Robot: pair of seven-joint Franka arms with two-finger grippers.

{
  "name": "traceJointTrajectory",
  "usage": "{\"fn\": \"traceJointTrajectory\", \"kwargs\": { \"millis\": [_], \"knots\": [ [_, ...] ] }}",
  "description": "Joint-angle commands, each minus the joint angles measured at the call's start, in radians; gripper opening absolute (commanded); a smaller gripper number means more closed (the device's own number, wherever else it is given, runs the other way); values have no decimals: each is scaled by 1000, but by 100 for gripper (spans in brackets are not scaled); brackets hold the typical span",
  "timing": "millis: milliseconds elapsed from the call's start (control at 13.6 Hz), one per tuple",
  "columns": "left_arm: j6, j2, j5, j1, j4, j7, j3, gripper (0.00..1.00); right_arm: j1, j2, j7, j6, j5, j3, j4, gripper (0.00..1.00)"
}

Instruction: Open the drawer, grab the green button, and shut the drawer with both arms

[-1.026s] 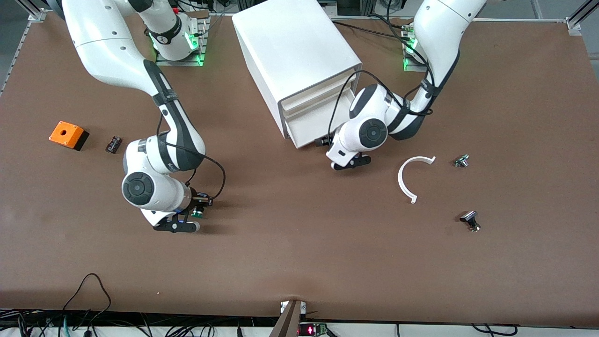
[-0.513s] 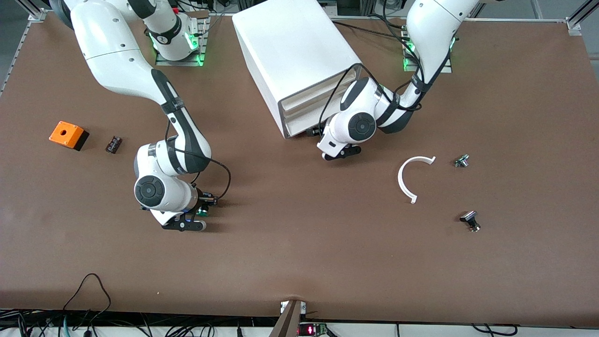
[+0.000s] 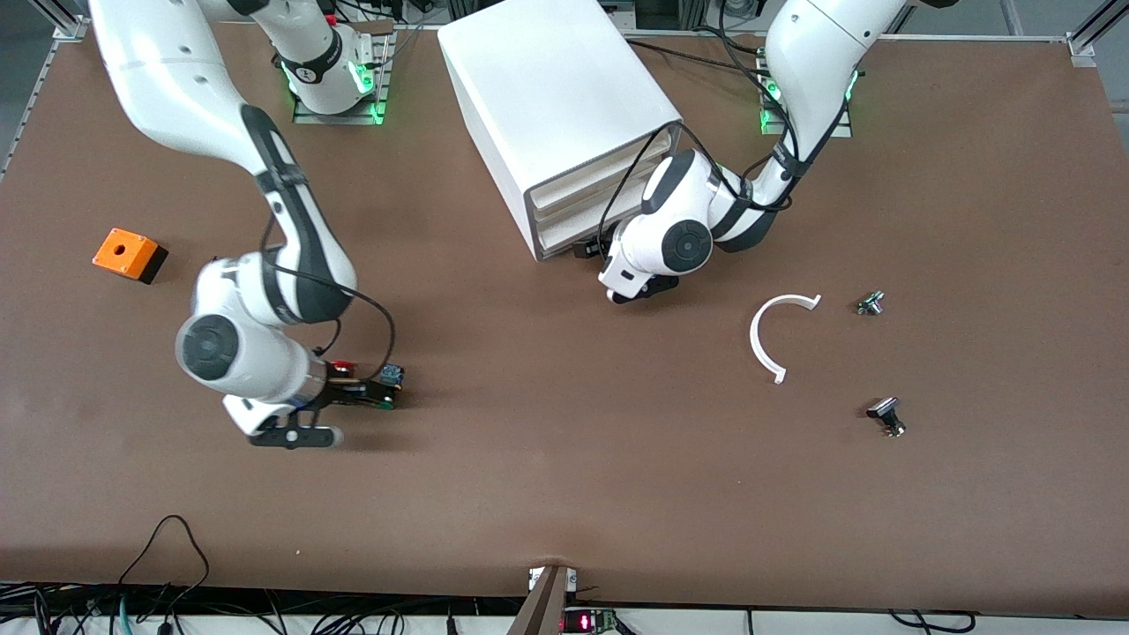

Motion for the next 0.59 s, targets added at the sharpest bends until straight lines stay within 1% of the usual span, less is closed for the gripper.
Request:
{"fn": "traceJointTrajectory", "kwargs": {
  "millis": [0,73,147,220,293,366,440,513],
  "knots": [
    [-15,-24,-7,65,52,-7,3,99,-12,-117,-62,-40,0,-2,-35,99],
    [-15,-50,5,95,61,-6,4,99,-13,-149,-62,-71,-1,-4,-36,99],
    [-30,-82,65,119,68,-6,7,99,-12,-181,-61,-111,-3,-13,-35,99],
    [-77,-108,181,149,90,-4,6,99,-12,-224,-49,-153,-1,-19,-39,99],
    [-151,-132,283,180,133,1,-2,99,-12,-255,-55,-192,-1,-33,-36,99],
    [-247,-145,347,201,191,5,-5,99,-12,-293,-61,-230,-1,-50,-38,99],
    [-354,-153,378,215,266,11,-4,99,-12,-322,-61,-273,-1,-55,-39,99],
    [-434,-162,383,217,326,51,6,99,-12,-356,-56,-313,-1,-62,-41,99]
  ]
}}
